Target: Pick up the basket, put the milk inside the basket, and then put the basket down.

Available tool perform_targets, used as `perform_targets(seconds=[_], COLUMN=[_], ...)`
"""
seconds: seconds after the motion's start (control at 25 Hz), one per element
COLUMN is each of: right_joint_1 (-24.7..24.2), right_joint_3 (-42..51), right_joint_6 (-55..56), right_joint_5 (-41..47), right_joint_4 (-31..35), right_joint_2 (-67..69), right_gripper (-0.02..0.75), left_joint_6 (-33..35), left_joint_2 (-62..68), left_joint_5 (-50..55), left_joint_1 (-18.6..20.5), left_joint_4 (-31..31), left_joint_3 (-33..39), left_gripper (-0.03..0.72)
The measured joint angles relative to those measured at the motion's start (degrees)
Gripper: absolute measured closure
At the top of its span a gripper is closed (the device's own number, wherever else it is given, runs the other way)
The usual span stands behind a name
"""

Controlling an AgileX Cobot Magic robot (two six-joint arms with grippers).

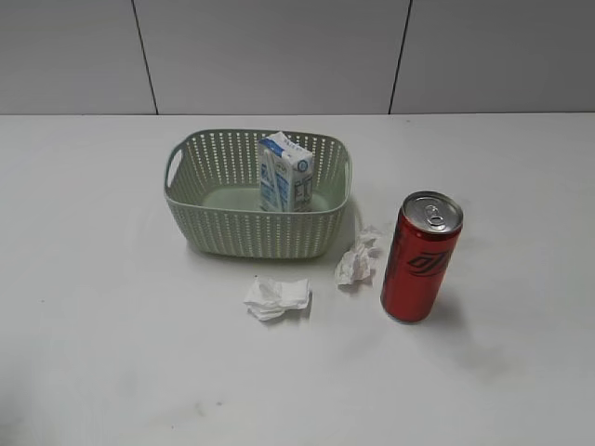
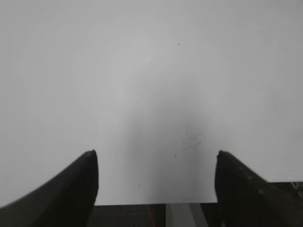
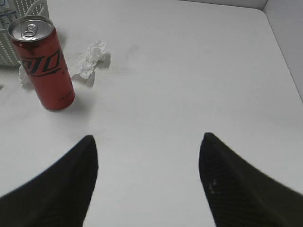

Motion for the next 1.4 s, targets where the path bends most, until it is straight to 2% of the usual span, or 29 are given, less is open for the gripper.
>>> perform_targets(seconds=[0.2,0.44,0.8,1.4], right_joint_1=[0.0,0.0,0.0,0.0], right_joint_3=[0.0,0.0,0.0,0.0], right_joint_6=[0.0,0.0,0.0,0.1], right_joint_5=[0.0,0.0,0.0,0.0], right_joint_4=[0.0,0.0,0.0,0.0], right_joint_2=[0.0,0.0,0.0,0.0], right_gripper=[0.209,0.209,0.209,0.218], left_joint_6=[0.0,0.0,0.0,0.0], left_joint_2=[-7.1,-17.1,-34.7,-54.9], left_joint_5=[-0.7,-1.7,-2.7,-2.6], left_joint_1=[0.0,0.0,0.0,0.0], left_joint_4=[-0.1,-1.0,-1.7,-1.7], left_joint_3=[7.4,12.0,12.6,12.8], left_gripper=[0.111,0.120,0.171,0.172])
